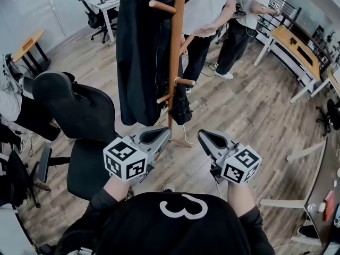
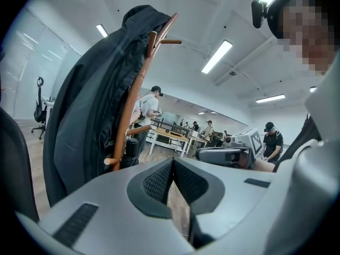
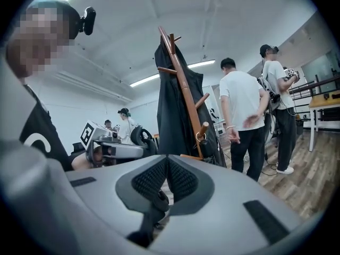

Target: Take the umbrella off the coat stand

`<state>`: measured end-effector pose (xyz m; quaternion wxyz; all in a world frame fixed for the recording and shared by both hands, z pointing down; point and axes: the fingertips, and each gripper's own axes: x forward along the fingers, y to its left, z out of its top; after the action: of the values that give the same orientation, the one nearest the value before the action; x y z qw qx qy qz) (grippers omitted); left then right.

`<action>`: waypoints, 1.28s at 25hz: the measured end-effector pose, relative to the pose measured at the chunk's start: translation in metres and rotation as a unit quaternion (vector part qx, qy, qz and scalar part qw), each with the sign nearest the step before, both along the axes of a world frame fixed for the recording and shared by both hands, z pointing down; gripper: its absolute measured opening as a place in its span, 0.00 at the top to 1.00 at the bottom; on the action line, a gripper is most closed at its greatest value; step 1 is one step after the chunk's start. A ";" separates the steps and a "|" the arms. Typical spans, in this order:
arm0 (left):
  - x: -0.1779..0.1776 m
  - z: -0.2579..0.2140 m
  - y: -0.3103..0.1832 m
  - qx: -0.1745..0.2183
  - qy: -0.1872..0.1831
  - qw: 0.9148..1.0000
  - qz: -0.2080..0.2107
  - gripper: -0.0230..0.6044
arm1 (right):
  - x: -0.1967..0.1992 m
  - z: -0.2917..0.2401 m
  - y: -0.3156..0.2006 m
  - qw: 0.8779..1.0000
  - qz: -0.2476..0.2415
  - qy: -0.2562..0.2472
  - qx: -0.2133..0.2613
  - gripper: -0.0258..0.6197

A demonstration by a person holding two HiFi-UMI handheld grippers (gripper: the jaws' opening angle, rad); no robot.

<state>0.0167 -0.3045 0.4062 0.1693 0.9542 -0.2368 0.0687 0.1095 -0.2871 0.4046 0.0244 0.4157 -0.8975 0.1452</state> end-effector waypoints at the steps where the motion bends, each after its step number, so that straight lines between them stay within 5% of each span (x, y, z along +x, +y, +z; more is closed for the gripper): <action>1: -0.001 0.002 -0.004 -0.002 0.001 1.000 -0.002 0.94 | 0.001 0.002 -0.005 1.000 0.000 0.001 0.000 0.92; 19: -0.014 0.019 -0.052 -0.016 0.001 1.000 -0.011 0.94 | -0.012 0.016 -0.097 0.999 -0.006 0.037 0.030 0.91; 24: -0.021 0.020 -0.066 -0.019 0.003 1.000 -0.016 0.94 | -0.017 0.025 -0.122 0.998 -0.005 0.047 0.032 0.75; 32: -0.028 0.021 -0.075 -0.016 0.000 1.000 -0.022 0.94 | -0.019 0.040 -0.159 0.996 0.011 0.085 0.040 0.64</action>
<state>-0.0112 -0.3797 0.4272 0.1859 0.9460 -0.2565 0.0683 0.0906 -0.4458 0.4451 0.0821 0.4368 -0.8928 0.0734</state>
